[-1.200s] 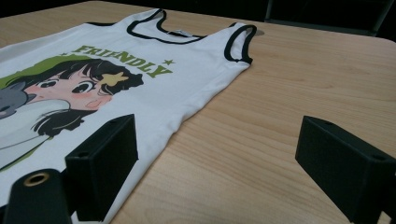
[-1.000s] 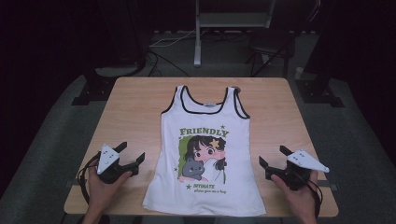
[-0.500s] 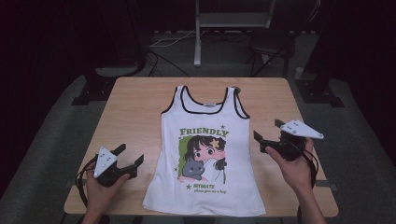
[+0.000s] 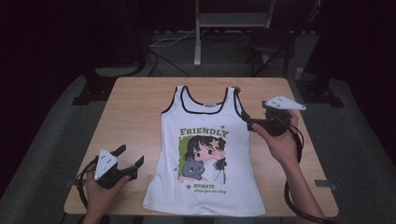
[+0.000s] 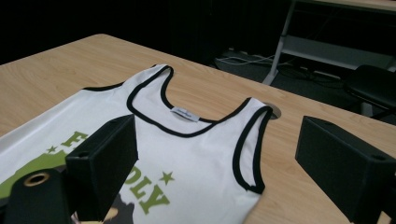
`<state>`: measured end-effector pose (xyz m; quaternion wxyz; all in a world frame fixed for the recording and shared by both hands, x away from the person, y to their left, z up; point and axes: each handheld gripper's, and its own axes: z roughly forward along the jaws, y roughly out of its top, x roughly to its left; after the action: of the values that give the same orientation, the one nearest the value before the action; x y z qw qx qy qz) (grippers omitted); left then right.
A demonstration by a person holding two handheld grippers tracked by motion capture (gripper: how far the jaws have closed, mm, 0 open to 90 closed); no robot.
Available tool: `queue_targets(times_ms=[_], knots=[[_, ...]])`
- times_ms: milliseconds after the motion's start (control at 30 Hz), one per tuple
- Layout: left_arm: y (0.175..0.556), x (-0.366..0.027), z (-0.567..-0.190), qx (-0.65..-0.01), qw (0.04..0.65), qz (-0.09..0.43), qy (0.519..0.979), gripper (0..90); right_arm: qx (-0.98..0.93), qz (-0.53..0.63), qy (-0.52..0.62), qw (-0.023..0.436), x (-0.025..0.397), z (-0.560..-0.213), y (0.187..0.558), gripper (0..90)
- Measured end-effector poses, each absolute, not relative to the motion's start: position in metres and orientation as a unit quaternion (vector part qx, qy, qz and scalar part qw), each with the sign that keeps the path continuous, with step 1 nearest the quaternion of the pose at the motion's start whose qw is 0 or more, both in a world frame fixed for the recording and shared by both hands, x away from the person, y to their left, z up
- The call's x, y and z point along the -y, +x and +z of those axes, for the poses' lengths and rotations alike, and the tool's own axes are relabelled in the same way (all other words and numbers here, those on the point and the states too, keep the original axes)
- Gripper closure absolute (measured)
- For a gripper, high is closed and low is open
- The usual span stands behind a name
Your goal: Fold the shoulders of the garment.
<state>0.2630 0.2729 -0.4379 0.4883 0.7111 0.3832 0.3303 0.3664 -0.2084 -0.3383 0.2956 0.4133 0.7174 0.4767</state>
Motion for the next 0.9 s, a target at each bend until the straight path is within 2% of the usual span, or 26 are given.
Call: queue_targets(times_ms=[900], knots=[[0.263,-0.272,-0.438,-0.381,0.486,0.332,0.713,20.2,-0.725,0.454,0.448,0.260,0.198,-0.343,0.453,12.7]])
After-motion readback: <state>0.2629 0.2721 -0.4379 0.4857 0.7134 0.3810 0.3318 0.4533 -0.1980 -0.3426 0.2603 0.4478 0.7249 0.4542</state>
